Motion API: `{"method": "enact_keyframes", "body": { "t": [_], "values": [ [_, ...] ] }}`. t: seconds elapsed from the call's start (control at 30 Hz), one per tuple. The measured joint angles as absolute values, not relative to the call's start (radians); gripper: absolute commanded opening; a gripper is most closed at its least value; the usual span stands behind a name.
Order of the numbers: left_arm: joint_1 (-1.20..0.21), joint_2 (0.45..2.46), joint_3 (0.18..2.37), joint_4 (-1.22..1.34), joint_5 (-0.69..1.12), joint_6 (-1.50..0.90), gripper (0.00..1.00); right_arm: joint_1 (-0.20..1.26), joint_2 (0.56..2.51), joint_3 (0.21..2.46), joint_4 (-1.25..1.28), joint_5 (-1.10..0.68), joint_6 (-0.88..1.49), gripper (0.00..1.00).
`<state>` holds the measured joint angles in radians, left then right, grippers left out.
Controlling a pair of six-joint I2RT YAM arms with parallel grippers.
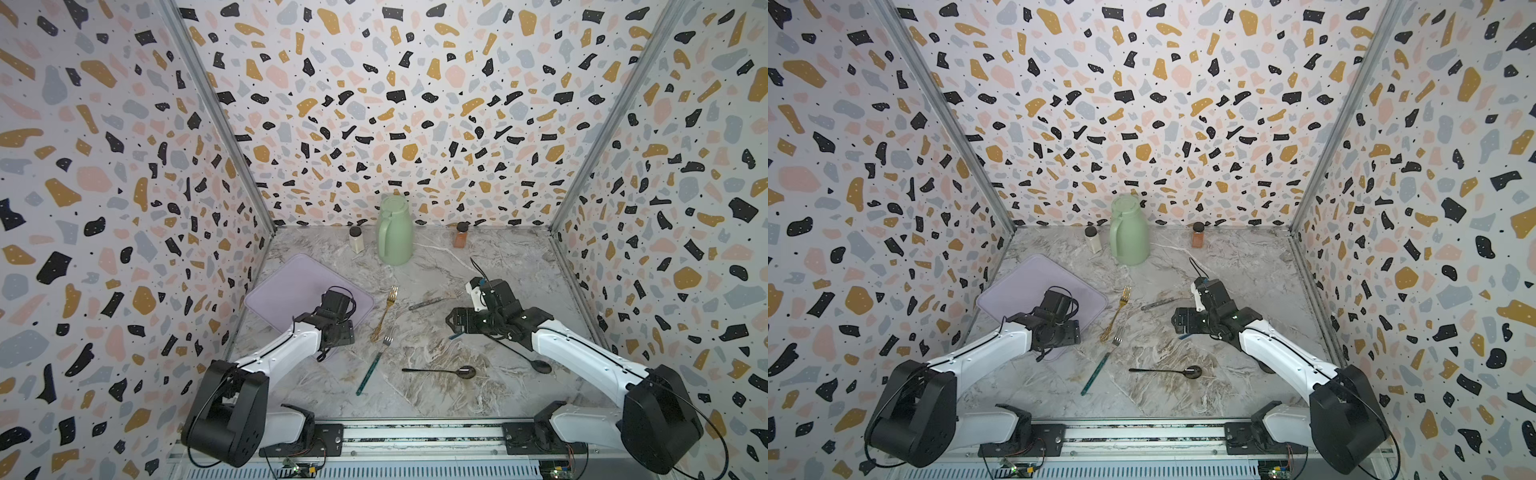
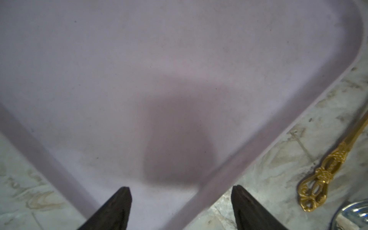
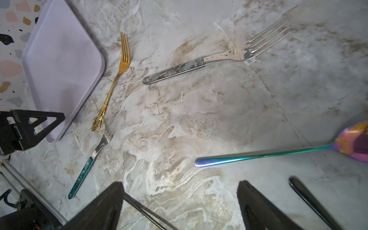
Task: Set the spoon and fork side by side
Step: Move the tray to the center of the board.
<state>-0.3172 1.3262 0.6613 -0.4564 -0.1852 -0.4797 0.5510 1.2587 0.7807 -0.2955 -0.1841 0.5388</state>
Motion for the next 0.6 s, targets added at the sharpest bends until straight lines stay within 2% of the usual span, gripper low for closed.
{"method": "enact_keyframes", "body": {
  "t": [0.17,0.23,0.37,0.53,0.6],
  "values": [
    [-0.317,1.346,0.666,-0.455,-0.136,-0.464,0.61,0.564,1.262,0.781,-0.295,-0.175,0.539,0.94],
    [-0.317,1.354,0.669,-0.449,-0.113,-0.458,0.58,0.565,1.262,0.781,-0.295,-0.168,0.539,0.94],
    [-0.317,1.375,0.67,-0.447,-0.08,-0.452,0.43,0.567,1.262,0.781,-0.294,-0.163,0.539,0.94],
    [-0.319,1.388,0.67,-0.444,-0.049,-0.453,0.3,0.569,1.262,0.78,-0.292,-0.159,0.539,0.94],
    [-0.323,1.388,0.67,-0.443,-0.042,-0.454,0.28,0.57,1.262,0.778,-0.292,-0.155,0.54,0.94]
  ]
}}
